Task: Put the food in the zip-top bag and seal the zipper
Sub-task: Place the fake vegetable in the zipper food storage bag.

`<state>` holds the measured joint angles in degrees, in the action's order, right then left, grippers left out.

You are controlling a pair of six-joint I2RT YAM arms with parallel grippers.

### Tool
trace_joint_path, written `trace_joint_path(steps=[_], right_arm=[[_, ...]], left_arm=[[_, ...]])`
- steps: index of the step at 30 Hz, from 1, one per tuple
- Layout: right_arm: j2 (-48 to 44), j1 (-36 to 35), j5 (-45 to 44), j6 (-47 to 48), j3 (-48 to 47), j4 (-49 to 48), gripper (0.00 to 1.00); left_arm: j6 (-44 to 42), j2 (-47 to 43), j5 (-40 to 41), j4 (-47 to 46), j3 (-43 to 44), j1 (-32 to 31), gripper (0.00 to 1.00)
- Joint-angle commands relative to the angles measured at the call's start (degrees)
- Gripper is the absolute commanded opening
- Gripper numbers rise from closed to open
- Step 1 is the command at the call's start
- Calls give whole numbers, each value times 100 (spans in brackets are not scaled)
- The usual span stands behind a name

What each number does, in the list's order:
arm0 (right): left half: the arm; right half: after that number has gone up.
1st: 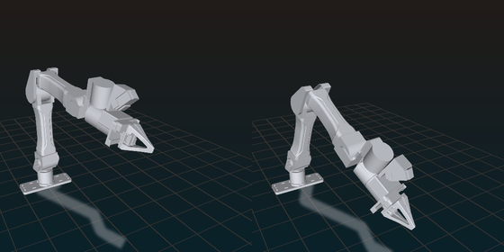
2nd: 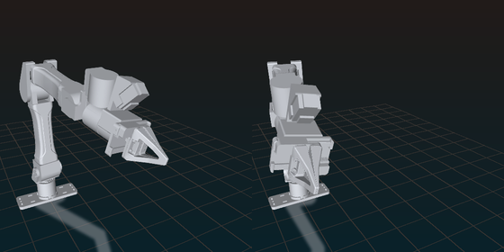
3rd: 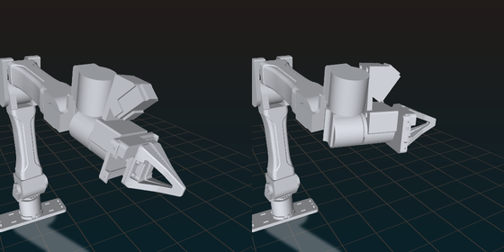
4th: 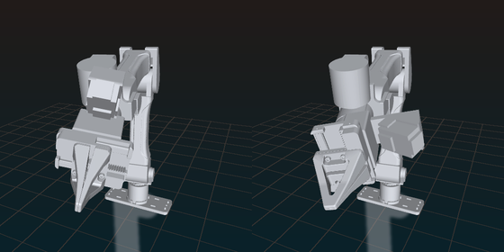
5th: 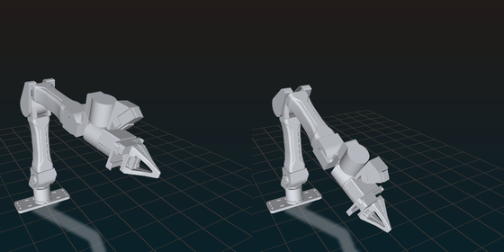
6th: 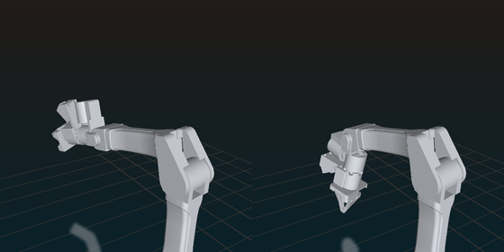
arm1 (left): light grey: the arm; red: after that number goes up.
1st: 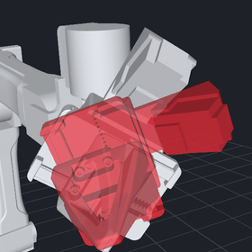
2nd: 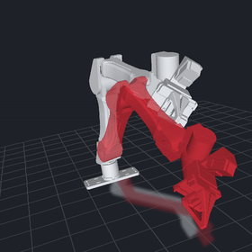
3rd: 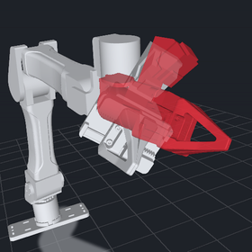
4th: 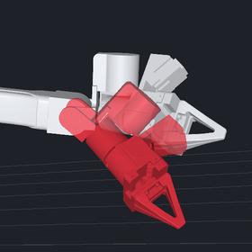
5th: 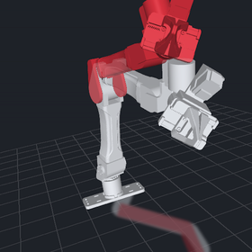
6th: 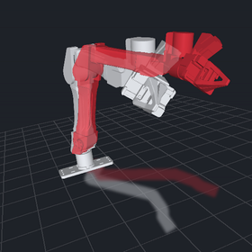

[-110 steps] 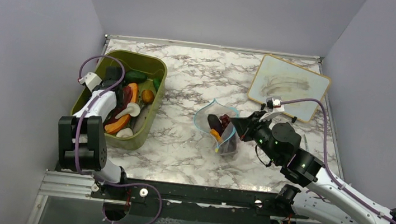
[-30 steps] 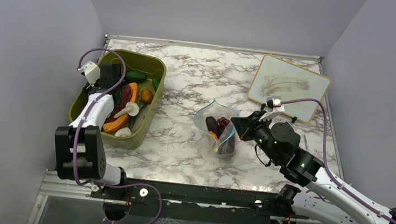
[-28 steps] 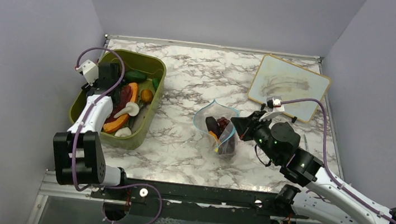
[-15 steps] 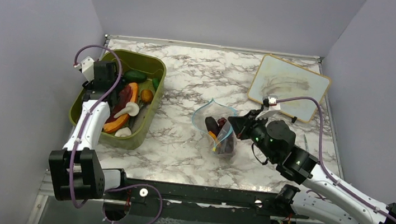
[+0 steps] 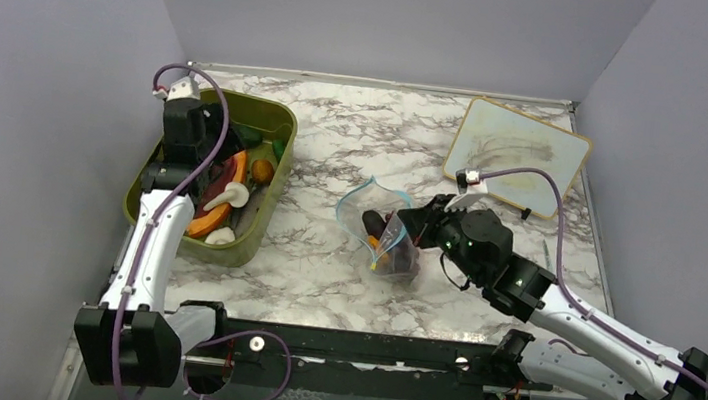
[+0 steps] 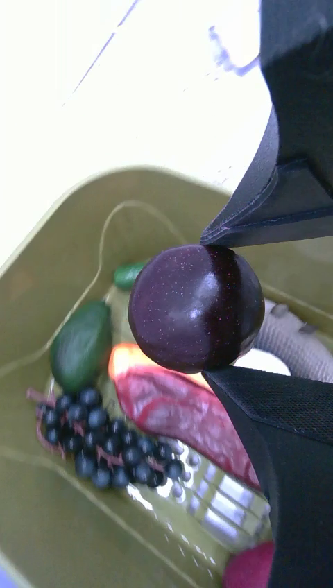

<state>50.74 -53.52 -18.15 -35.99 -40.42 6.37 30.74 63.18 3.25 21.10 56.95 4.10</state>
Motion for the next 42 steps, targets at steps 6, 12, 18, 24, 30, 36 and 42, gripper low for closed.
trace_joint_path(steps=[6, 12, 18, 24, 30, 36, 42], right_arm=[[177, -5, -58, -118, -246, -44, 1], [368, -10, 107, -235, -371, 4, 1], [479, -9, 104, -336, -394, -26, 1], [616, -10, 265, -354, -523, -36, 1], [609, -10, 352, -609, -410, -129, 1], [662, -5, 397, -668, -457, -137, 1], [585, -5, 324, -702, -422, -132, 1]], left_arm=[[-793, -456, -2014, -364, 419, -746, 37], [-849, -693, -2953, -874, 285, -1150, 37], [-586, -840, -3959, -1488, 54, -1479, 37], [-64, -989, -4633, -2235, -323, -1676, 37], [212, -916, -4625, -2435, -651, -2075, 37], [156, -781, -4355, -2676, -948, -3014, 37], [32, -533, -4009, -2688, -1102, -3412, 36]])
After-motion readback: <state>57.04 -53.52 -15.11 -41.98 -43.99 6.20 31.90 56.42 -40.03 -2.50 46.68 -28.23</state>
